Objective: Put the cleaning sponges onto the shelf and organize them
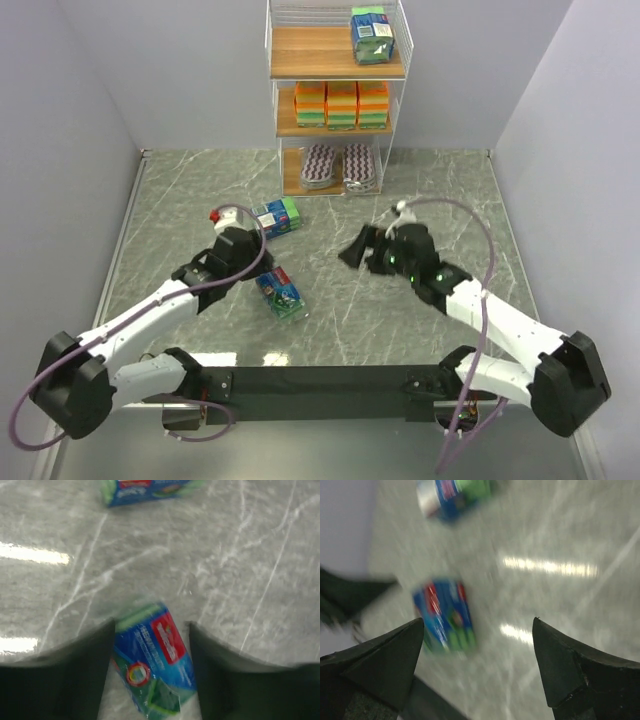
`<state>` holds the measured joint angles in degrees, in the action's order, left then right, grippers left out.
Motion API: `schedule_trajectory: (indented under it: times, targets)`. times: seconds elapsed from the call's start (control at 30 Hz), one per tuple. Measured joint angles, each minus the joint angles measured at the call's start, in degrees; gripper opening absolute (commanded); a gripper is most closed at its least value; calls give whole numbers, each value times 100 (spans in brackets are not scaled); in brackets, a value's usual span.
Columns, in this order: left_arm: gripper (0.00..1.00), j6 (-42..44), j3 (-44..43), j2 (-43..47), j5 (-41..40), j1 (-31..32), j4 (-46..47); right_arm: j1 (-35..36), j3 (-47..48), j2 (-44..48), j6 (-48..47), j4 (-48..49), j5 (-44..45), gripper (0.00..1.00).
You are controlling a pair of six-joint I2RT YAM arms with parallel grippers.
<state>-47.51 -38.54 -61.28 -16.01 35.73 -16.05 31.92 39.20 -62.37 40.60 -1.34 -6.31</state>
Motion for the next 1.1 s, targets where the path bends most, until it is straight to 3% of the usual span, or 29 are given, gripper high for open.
schedule_trajectory:
  times: [0.07, 0.1, 0.13, 0.17, 0.2, 0.33, 0.47, 0.63, 0.9, 1.1]
  targets:
    - [26, 116, -4, -160, 197, -343, 120, 229, -487, 319, -66, -195, -83, 84]
    - [13, 184, -15, -236, 256, -498, 188, 315, -697, 551, -70, -271, -109, 73]
    - [8, 264, -48, -317, 275, -634, 234, 387, -883, 813, -85, -313, -127, 67]
    - [4, 321, -74, -385, 278, -708, 291, 437, -1038, 1062, -92, -348, -153, 62]
    - [1, 382, -109, -466, 286, -765, 374, 487, -1158, 1290, -79, -345, -208, 48]
    - [1, 516, -236, -828, 297, -892, 656, 667, -1381, 1755, -92, -343, -411, 21]
    - [1, 597, -437, -1596, 387, -1005, 938, 1276, -1386, 1521, -44, -328, -444, 14]
    - [1, 640, -424, -2223, 658, -1036, 1040, 2135, -1357, 409, 101, -70, -514, 7]
    - [1, 636, -120, -2221, 1233, -1038, 1342, 2850, -498, -1617, 299, 560, -717, 0]
    - [1, 579, 369, -1934, 1652, -1040, 1534, 2889, 184, -2363, 321, 815, -686, 0]
